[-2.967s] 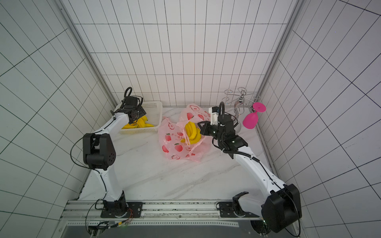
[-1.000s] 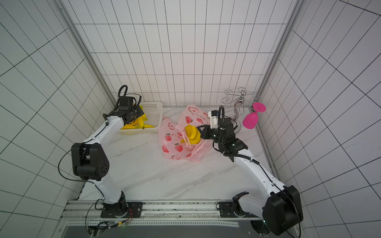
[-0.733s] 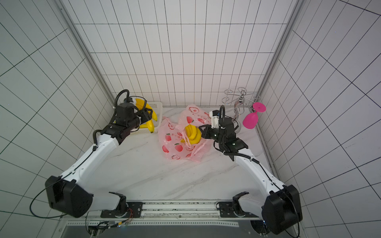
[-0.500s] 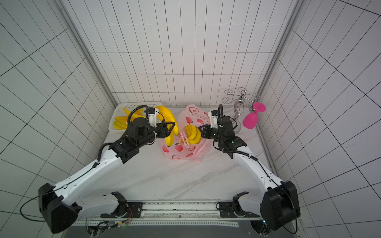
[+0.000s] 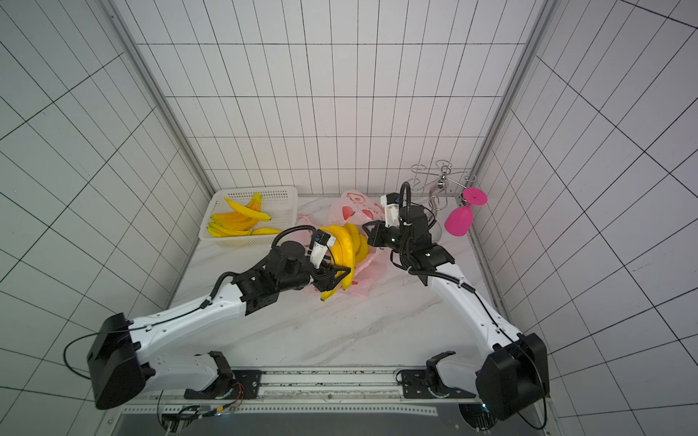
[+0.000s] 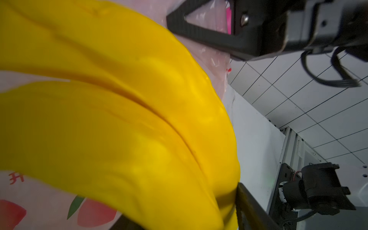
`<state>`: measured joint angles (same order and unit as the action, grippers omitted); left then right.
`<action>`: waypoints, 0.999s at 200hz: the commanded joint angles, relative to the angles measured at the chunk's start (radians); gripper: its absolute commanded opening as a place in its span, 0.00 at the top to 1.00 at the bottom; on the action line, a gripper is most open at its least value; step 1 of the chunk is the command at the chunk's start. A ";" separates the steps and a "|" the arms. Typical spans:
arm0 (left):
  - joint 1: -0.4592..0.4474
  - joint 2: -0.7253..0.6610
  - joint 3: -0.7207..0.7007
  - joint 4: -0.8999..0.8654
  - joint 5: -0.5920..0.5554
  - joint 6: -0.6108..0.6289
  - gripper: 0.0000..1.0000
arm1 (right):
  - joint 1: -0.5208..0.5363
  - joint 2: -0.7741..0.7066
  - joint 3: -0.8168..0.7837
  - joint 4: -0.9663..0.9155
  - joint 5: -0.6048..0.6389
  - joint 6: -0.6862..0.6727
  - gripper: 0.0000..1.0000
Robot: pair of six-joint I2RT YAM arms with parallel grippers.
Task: Place the banana into a plastic bag & tie a knot
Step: Place the banana into the plastic bag.
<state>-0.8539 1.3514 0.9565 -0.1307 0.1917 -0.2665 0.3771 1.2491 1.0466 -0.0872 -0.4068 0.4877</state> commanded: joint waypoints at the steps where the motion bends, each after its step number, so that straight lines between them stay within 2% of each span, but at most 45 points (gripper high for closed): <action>1: -0.002 0.056 0.060 0.007 0.092 0.075 0.62 | -0.009 -0.014 0.114 -0.016 -0.015 -0.023 1.00; 37: -0.010 0.107 0.060 0.057 0.231 0.080 0.62 | -0.008 -0.010 0.122 -0.013 -0.045 -0.034 1.00; 49: -0.004 0.126 0.068 0.063 0.241 0.075 0.61 | -0.007 -0.012 0.117 -0.011 -0.050 -0.040 1.00; 81: 0.052 0.199 0.117 0.072 0.306 0.052 0.62 | -0.004 -0.028 0.094 -0.001 -0.072 -0.045 1.00; 166: 0.100 0.305 0.220 0.169 0.241 0.016 0.59 | -0.002 -0.060 0.020 -0.011 -0.024 -0.022 1.00; 200: 0.142 0.351 0.217 0.278 0.241 -0.058 0.59 | 0.002 -0.055 -0.002 -0.011 -0.020 -0.016 1.00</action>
<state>-0.7460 1.6627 1.1484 0.0261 0.4385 -0.2710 0.3775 1.2030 1.0466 -0.1013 -0.4412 0.4633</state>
